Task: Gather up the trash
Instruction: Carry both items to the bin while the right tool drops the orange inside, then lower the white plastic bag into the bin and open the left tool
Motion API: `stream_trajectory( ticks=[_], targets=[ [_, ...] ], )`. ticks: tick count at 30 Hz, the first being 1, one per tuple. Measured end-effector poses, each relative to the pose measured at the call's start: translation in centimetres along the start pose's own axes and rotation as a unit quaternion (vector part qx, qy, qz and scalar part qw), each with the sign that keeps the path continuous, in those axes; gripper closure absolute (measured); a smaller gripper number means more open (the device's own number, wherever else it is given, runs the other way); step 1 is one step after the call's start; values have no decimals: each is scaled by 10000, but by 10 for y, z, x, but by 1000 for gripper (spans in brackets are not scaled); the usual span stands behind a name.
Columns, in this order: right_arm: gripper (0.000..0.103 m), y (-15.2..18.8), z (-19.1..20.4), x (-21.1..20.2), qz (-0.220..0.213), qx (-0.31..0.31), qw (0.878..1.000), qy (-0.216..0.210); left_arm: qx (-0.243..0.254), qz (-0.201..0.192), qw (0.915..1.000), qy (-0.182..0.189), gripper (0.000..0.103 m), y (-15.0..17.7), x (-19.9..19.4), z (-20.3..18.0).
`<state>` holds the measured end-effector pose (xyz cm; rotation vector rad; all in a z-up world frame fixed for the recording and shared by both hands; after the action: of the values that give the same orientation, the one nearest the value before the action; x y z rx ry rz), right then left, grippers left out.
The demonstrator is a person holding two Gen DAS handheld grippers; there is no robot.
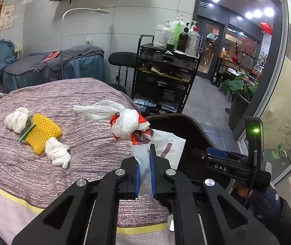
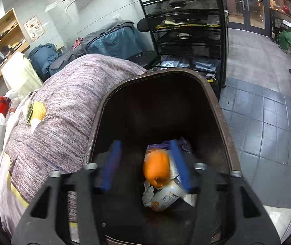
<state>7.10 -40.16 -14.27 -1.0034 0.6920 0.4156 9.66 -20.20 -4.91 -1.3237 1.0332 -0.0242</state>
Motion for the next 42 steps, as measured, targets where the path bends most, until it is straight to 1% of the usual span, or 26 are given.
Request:
stream_trajectory(
  ticks=[4,11,21,26,30,34,36,37,38,39,40,41,42],
  targets=[
    [38,-1,-2,-2,-45,41,10000,21,60,57,9999,63,95,-1,6,-5],
    [35,-7,-10,-19,-338,109,9992,166,272,175,9991,259,95,-4,19,-27],
    [35,-21,-35,-48,-783,355,9953,445,543,632,9944,643,95,-1,59,-66],
    [35,-24,-48,-55,-874,465,9934,573,728,812,9914,724,95,-1,76,-82],
    [35,-24,-55,-58,-900,522,9925,639,914,940,9888,711,95,2,90,-94],
    [35,-24,-61,-60,-911,564,9919,685,1004,1036,9868,742,95,5,98,-99],
    [34,-24,-62,-60,-919,579,9916,697,1099,1079,9851,767,92,9,101,-101],
    [34,-24,-63,-61,-921,592,9915,699,1135,1089,9848,740,84,10,102,-101],
    [30,-24,-64,-61,-926,611,9914,699,1172,1083,9848,685,66,12,103,-101],
    [25,-24,-64,-63,-953,635,9908,717,1201,1053,9852,625,54,13,103,-101],
    [24,-24,-64,-64,-977,648,9904,726,1217,979,9861,574,36,13,102,-101],
    [24,-24,-65,-65,-990,648,9903,731,1223,924,9867,548,30,12,101,-101],
    [24,-24,-65,-65,-999,645,9901,741,1240,890,9869,526,29,12,100,-101]
  ],
)
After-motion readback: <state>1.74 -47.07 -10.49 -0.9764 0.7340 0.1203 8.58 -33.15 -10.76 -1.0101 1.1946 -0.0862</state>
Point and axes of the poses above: each gripper's, at about its wrist camera, not at the fingertips, and x roughly the way its jaws point, z to its left, y to its underside, the point moved 6 cm from there along x, roughly the way its jaws point, and after that the axes turned 2 degrees about -y, right-handed, at the moved point
